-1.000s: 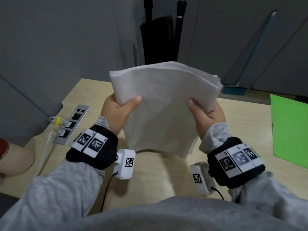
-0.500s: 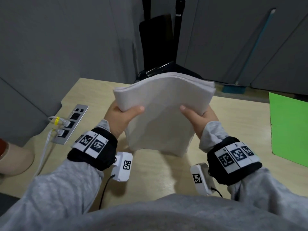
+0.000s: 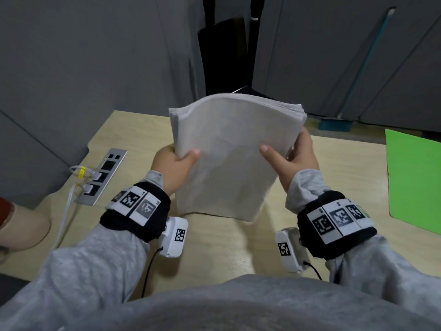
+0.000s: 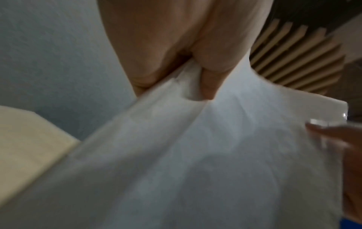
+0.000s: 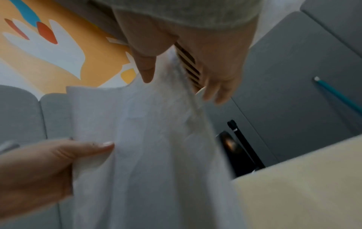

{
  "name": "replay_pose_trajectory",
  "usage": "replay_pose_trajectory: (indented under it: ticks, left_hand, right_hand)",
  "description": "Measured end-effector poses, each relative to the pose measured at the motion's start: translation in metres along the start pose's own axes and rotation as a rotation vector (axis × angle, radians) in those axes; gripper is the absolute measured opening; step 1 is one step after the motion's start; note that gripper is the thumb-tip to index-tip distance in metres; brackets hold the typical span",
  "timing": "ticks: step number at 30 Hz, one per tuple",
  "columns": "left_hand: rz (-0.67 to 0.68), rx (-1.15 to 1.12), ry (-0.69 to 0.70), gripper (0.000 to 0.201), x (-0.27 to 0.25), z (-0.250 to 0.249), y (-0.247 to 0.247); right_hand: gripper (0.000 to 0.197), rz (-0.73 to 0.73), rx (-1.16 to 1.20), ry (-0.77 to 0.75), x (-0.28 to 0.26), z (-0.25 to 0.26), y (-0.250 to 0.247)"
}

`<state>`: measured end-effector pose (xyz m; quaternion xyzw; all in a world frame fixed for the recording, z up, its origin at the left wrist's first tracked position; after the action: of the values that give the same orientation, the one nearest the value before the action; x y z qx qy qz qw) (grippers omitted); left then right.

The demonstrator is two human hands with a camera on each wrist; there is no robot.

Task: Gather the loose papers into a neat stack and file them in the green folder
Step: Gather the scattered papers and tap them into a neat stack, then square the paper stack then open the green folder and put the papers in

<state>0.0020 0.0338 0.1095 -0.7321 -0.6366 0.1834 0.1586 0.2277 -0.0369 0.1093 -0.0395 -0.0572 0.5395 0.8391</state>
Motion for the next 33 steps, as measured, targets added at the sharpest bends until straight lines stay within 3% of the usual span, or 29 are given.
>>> replay_pose_trajectory:
  ticks: [3, 5, 8, 10, 12, 14, 16, 18, 22, 24, 26, 29, 33]
  left_hand:
    - [-0.031, 0.176, 0.164, 0.012, 0.001, -0.019, -0.013]
    - [0.011, 0.395, 0.372, 0.012, -0.002, -0.034, -0.016]
    - [0.212, 0.686, 0.556, 0.028, -0.006, -0.048, -0.007]
    - [0.272, 0.722, 0.607, 0.037, -0.007, -0.049, 0.0]
    - [0.241, 0.643, 0.576, 0.034, -0.003, -0.043, 0.001]
    - [0.076, 0.563, 0.519, 0.031, 0.01, -0.027, -0.007]
    - [-0.158, 0.556, 0.394, 0.052, 0.023, -0.006, -0.023]
    - [-0.288, 0.421, 0.221, 0.084, 0.028, 0.013, -0.039]
    - [-0.201, -0.094, -0.073, 0.12, 0.033, 0.05, -0.048]
    - [-0.13, -0.22, -0.149, 0.114, 0.035, 0.06, -0.044]
    - [-0.09, -0.253, -0.15, 0.086, 0.039, 0.065, -0.041]
    - [-0.039, -0.305, -0.073, 0.043, 0.044, 0.069, -0.033]
    - [-0.064, -0.357, 0.036, 0.019, 0.035, 0.057, -0.014]
  right_hand:
    - [0.094, -0.118, -0.257, -0.116, 0.006, 0.007, -0.011]
    - [0.091, -0.081, -0.452, -0.281, 0.006, 0.019, -0.011]
    - [0.07, 0.087, -0.665, -0.448, 0.003, 0.035, 0.002]
    - [0.044, 0.193, -0.649, -0.426, 0.001, 0.038, 0.007]
    - [0.022, 0.267, -0.487, -0.245, -0.001, 0.035, 0.009]
    - [0.012, 0.226, -0.36, -0.105, 0.001, 0.025, 0.005]
    - [0.011, 0.155, -0.234, 0.003, 0.005, 0.015, -0.002]
    - [0.011, 0.107, -0.097, 0.074, 0.007, 0.008, -0.01]
    - [0.013, 0.095, 0.088, 0.109, 0.005, -0.001, -0.021]
    - [0.014, 0.078, 0.136, 0.124, 0.007, -0.005, -0.023]
    - [0.014, 0.043, 0.152, 0.142, 0.01, -0.01, -0.026]
    - [0.013, 0.025, 0.136, 0.163, 0.01, -0.022, -0.026]
    - [0.013, -0.004, 0.143, 0.167, 0.003, -0.035, -0.015]
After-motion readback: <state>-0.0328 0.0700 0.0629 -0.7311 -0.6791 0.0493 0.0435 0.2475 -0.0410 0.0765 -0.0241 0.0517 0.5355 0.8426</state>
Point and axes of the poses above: each hand's wrist, its own x-axis towards the middle knuckle, its own y-axis out of the palm, z = x × y, the point moved 3 cm from there along x, towards the middle knuckle, and after that the axes turned 5 degrees about z, right-handed, at the moved point
